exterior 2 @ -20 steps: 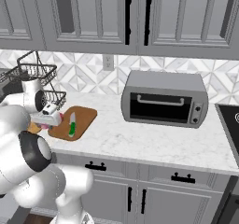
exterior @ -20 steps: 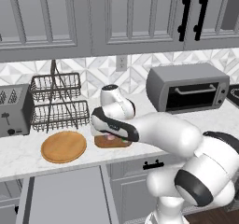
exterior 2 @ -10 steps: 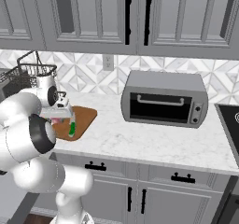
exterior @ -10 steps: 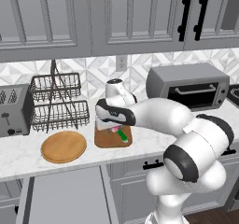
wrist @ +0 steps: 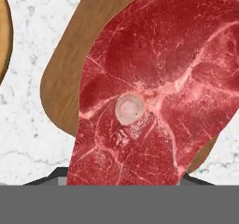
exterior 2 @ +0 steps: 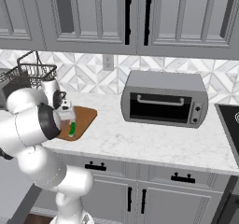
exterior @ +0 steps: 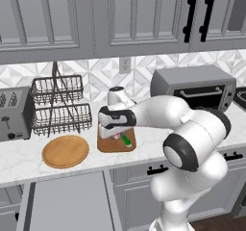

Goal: Pick up the knife from the drawer and place it on the cutting board. Then place the meat from the plate to the cutting board.

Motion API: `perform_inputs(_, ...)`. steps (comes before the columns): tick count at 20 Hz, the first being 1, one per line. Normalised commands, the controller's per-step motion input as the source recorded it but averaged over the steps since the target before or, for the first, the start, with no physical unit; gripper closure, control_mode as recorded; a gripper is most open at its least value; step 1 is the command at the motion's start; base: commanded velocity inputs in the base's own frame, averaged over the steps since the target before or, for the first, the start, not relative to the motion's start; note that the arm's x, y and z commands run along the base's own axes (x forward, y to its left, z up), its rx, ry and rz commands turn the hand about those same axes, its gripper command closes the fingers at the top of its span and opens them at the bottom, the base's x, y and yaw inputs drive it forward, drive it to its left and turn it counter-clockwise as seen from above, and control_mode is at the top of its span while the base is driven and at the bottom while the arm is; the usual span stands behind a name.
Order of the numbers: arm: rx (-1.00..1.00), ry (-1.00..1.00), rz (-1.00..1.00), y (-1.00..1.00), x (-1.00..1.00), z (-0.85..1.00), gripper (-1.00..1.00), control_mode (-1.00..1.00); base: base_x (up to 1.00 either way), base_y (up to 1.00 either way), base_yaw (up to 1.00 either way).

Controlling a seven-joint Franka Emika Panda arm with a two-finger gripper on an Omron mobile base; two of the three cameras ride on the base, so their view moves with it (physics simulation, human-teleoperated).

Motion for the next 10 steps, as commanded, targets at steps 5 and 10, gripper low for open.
perform_inputs(5,0.0,0.0,0.15,0.0,0.12,-0.31,1.0,-1.0,0.0,0.0,0.0)
perform_inputs(10,0.0,0.0,0.17,0.01,0.01,-0.25,1.0,-1.0,0.0,0.0,0.0)
